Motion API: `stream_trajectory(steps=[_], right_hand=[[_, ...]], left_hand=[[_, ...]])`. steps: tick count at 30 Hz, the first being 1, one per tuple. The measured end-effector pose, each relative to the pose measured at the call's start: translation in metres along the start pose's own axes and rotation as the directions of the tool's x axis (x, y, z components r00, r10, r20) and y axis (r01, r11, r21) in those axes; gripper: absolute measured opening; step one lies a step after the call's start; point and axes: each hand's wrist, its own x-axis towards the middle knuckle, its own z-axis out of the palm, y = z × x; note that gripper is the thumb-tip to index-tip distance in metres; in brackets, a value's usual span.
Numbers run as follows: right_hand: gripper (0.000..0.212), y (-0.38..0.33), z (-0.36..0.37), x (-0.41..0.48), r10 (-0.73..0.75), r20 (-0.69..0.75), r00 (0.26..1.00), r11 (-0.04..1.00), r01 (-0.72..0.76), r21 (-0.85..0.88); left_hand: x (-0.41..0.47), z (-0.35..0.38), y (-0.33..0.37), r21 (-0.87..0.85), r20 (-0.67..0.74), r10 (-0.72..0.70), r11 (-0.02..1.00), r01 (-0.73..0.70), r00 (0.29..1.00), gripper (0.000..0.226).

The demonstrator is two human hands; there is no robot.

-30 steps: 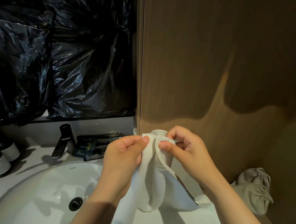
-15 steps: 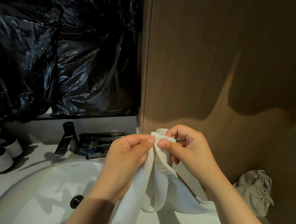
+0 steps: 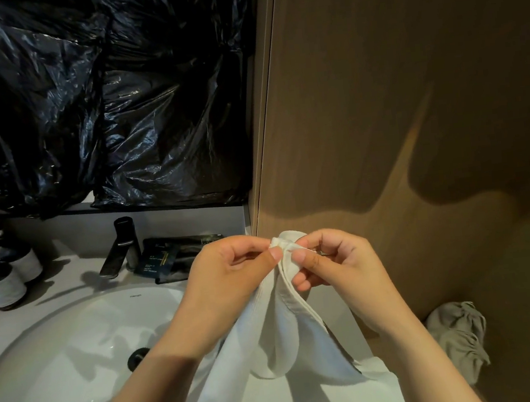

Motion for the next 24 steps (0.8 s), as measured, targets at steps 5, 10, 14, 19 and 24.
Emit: stream_trajectory(steps=[5, 10, 14, 19, 24], right_hand=[[0.005, 0.000, 0.003, 0.000, -0.034, -0.015, 0.999, 0.999, 0.034, -0.017], [0.007, 0.002, 0.000, 0.004, -0.057, 0.022, 0.998, 0.997, 0.058, -0.048], [0.014, 0.003, -0.022, 0.012, -0.051, 0.053, 0.997, 0.929, 0.067, -0.364], [0.039, 0.001, -0.059, 0.018, -0.134, 0.081, 0.988, 0.596, 0.145, -0.789], [0.038, -0.037, -0.073, 0.029, -0.402, 0.141, 0.905, 0.307, 0.278, -0.910]], left_hand=[[0.002, 0.001, -0.001, 0.092, -0.060, 0.068, 0.994, -0.063, 0.996, 0.011], [0.005, 0.002, 0.000, 0.212, -0.124, 0.181, 0.965, -0.152, 0.976, 0.019], [0.011, -0.008, 0.015, 0.261, -0.160, 0.260, 0.941, -0.213, 0.952, 0.021], [0.030, -0.030, 0.043, 0.338, -0.182, 0.356, 0.898, -0.281, 0.917, 0.011], [0.050, -0.043, 0.067, 0.394, -0.175, 0.468, 0.839, -0.374, 0.866, 0.009]])
